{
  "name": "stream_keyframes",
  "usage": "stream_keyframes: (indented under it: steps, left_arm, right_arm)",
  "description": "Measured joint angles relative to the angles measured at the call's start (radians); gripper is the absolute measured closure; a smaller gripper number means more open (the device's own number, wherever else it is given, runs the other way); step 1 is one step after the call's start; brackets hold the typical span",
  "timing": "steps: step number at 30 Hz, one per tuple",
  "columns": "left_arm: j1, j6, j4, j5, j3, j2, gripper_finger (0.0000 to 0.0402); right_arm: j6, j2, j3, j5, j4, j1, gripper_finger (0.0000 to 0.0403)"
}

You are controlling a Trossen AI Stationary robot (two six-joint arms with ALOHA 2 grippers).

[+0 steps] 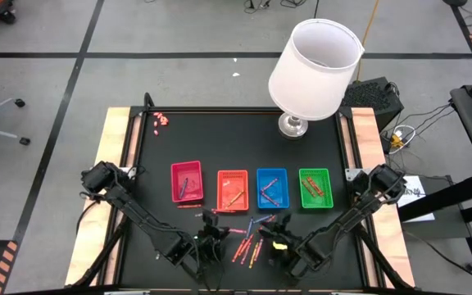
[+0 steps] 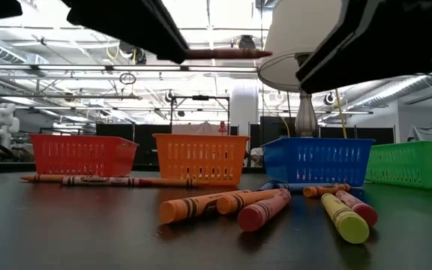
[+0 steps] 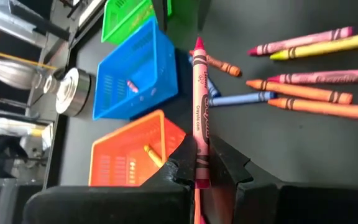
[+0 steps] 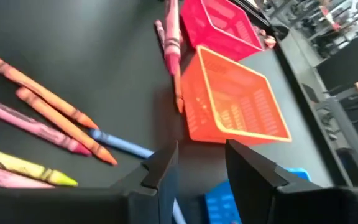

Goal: Sort crayons
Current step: Put the red crayon into the blue bin

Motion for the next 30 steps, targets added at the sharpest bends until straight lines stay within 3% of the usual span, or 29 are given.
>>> stream_keyframes:
  steps: [6,14,18,23,30]
  left_arm:
    - [0.007,-0.007,0.075,0.001,0.000,0.000,0.0379]
    - [0.023,-0.008,0.121,0.008,0.000,0.000,0.0379]
    - [0.031,-0.008,0.121,0.028,0.000,0.000,0.0379]
    - [0.034,-0.008,0.123,0.034,0.000,0.000,0.0379]
    - [0.034,-0.009,0.126,0.035,0.000,0.000,0.0379]
  right_arm:
    - [-0.032,0.000,0.000,-0.029,0.094,-0.022,0.0277]
    - [-0.091,0.000,0.000,-0.017,0.175,-0.053,0.0195]
    - [-0.173,-0.001,0.000,-0.101,0.255,-0.073,0.0172]
    - [-0.227,-0.001,0.000,-0.142,0.326,-0.092,0.0184]
    - [-0.240,-0.001,0.000,-0.143,0.324,-0.105,0.0245]
